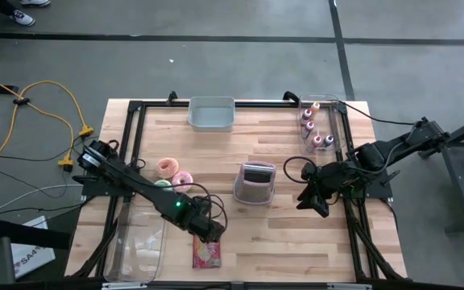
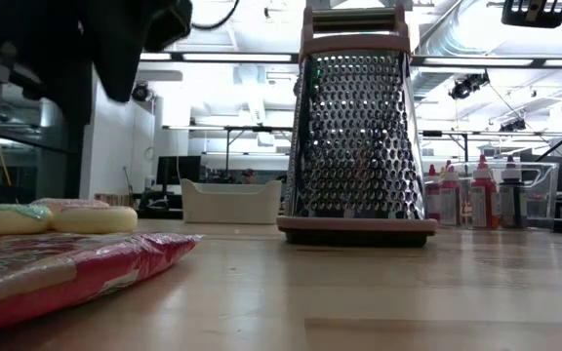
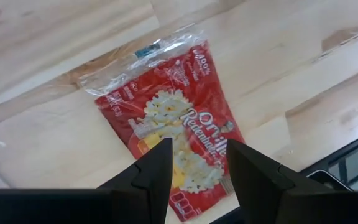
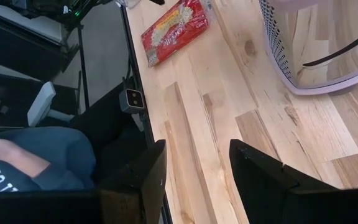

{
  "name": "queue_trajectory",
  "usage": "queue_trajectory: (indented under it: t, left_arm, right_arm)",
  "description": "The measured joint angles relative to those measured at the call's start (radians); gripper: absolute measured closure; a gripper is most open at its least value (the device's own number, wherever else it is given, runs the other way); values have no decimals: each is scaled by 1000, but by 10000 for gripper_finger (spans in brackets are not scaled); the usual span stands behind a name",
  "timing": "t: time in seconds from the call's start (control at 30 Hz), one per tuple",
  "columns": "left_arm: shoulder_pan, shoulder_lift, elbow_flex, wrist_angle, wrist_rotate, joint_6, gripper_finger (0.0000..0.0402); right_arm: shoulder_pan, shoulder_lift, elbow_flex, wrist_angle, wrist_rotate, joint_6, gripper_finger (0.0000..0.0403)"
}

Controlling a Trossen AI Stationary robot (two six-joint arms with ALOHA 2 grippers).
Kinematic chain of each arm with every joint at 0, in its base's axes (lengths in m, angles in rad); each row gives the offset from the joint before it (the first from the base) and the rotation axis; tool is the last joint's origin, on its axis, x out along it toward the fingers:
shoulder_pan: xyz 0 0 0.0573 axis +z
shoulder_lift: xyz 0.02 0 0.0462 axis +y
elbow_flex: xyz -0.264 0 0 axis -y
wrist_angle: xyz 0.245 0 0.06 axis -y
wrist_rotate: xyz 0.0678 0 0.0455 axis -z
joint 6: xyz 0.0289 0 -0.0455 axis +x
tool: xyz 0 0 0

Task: Pick & Place Food Item
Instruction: Put the popcorn pack into the left transparent bin

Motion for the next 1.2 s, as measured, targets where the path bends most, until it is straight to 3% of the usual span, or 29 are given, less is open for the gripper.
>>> queue_trajectory:
  t: [0.33, 0.73, 1.2]
  left_arm:
    - [-39, 89, 115, -127, 28, -46, 257]
    - [-62, 162, 118, -130, 4, -173, 257]
    - [-72, 169, 118, -132, 7, -184, 257]
  right_arm:
    - [0, 0, 0, 6, 0, 0, 238]
    - [0, 0, 0, 16, 0, 0, 238]
    - [0, 0, 0, 23, 0, 0, 238]
